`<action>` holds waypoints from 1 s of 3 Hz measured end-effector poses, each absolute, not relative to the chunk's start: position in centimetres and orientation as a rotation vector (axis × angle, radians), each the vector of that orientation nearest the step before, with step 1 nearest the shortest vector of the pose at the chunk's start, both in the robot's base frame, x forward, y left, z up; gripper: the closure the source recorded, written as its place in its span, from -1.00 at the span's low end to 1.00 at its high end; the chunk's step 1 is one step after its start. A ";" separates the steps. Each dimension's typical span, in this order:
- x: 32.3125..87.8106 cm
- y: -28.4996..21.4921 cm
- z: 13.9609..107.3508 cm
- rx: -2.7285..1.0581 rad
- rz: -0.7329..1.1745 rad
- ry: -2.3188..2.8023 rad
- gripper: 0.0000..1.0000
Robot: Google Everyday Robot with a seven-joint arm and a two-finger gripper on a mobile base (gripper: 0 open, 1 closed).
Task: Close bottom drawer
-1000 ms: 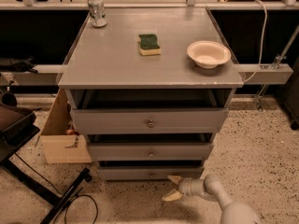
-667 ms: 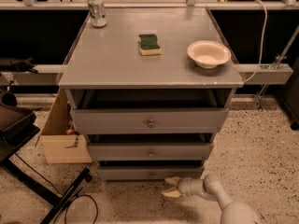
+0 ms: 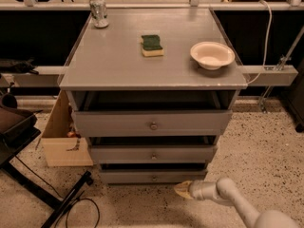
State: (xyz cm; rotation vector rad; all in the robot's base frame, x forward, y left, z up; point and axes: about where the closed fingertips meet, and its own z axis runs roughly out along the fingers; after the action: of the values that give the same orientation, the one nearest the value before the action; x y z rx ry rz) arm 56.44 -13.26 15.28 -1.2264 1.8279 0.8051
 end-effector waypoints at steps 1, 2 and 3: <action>55.7 -19.1 20.3 -1.223 0.645 1.873 1.00; 54.2 -25.8 26.3 -1.194 0.458 1.938 1.00; 51.7 -32.6 32.6 -1.133 0.238 2.026 1.00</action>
Offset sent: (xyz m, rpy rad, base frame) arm -0.1745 -0.0432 0.1680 -0.2176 -0.0153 0.0028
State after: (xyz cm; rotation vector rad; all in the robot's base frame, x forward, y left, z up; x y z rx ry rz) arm 51.67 -32.61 32.63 -1.1330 2.0256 0.2380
